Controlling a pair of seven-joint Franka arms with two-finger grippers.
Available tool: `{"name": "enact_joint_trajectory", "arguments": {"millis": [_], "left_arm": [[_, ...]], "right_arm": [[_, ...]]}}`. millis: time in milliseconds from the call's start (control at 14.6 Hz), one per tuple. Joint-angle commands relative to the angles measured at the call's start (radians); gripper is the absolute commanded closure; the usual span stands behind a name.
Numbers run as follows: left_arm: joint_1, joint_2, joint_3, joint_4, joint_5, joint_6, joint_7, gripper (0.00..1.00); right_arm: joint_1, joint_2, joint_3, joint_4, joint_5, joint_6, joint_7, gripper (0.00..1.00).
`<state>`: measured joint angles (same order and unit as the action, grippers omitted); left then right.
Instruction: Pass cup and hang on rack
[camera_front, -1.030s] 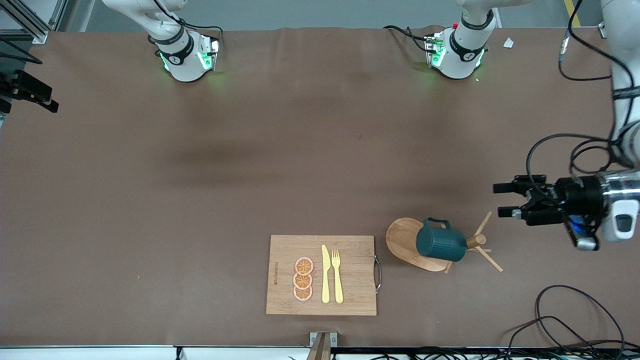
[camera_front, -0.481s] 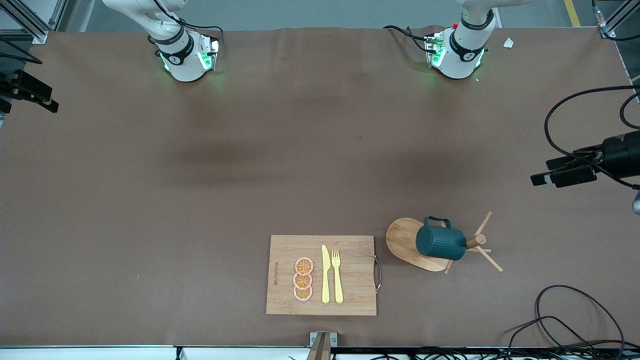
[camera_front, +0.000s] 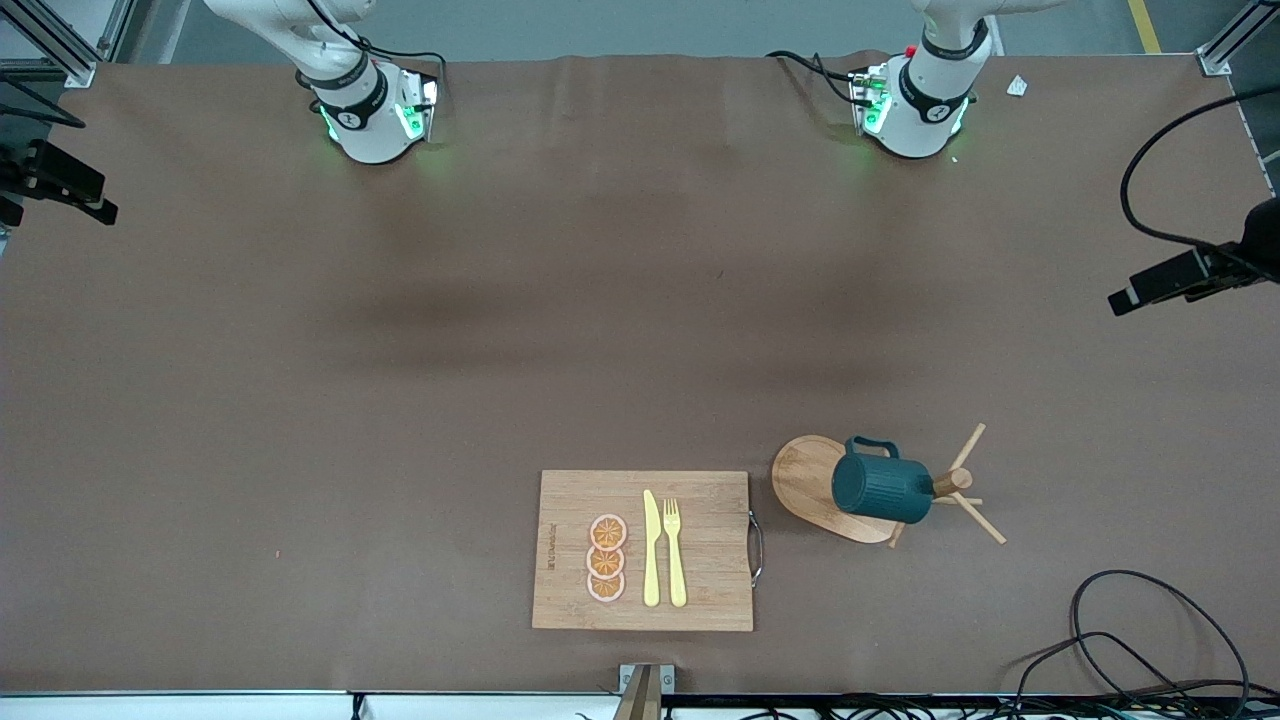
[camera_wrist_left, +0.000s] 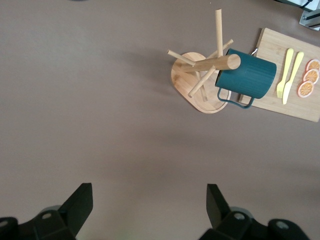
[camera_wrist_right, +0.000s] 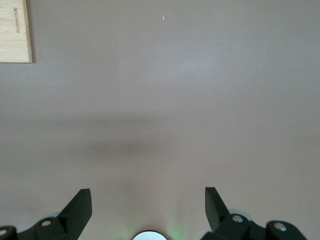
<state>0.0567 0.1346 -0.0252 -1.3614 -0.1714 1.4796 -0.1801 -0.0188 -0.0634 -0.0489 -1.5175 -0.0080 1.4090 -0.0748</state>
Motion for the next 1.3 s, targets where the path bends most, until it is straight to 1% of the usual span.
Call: {"name": "enact_joint_trajectory", "arguments": {"millis": [0, 137, 412, 481, 618, 755, 893, 962, 1236], "left_arm": [[0.0, -0.042, -0.028, -0.018, 0.05, -0.016, 0.039, 0.0], [0.008, -0.047, -0.067, -0.018, 0.087, -0.016, 0.042, 0.0], [0.006, -0.07, -0.067, -0.056, 0.105, -0.03, 0.03, 0.0], [-0.004, -0.081, -0.058, -0.062, 0.107, -0.03, 0.031, 0.0], [-0.056, -0.114, -0.045, -0.091, 0.166, -0.03, 0.027, 0.0], [-0.087, -0.148, -0.032, -0.116, 0.176, -0.03, 0.028, 0.0], [-0.121, -0.158, 0.007, -0.119, 0.176, -0.032, 0.042, 0.0], [-0.132, -0.158, 0.02, -0.119, 0.176, -0.032, 0.047, 0.0], [-0.132, -0.161, 0.022, -0.117, 0.174, -0.027, 0.099, 0.0]], "right_arm": [[-0.001, -0.013, 0.001, -0.007, -0.003, -0.008, -0.013, 0.0], [-0.001, -0.013, 0.001, -0.007, -0.004, -0.009, -0.014, 0.0], [-0.001, -0.013, 0.001, -0.007, -0.004, -0.012, -0.014, 0.0], [-0.001, -0.013, 0.001, -0.007, -0.004, -0.016, -0.013, 0.0], [-0.001, -0.013, 0.001, -0.007, -0.004, -0.018, -0.013, 0.0], [-0.001, -0.013, 0.001, -0.007, -0.003, -0.018, -0.013, 0.0], [-0.003, -0.013, 0.001, -0.007, -0.003, -0.018, -0.011, 0.0], [-0.003, -0.013, 0.001, -0.007, -0.003, -0.016, -0.011, 0.0], [-0.004, -0.013, 0.001, -0.007, -0.003, -0.015, -0.011, 0.0]]}}
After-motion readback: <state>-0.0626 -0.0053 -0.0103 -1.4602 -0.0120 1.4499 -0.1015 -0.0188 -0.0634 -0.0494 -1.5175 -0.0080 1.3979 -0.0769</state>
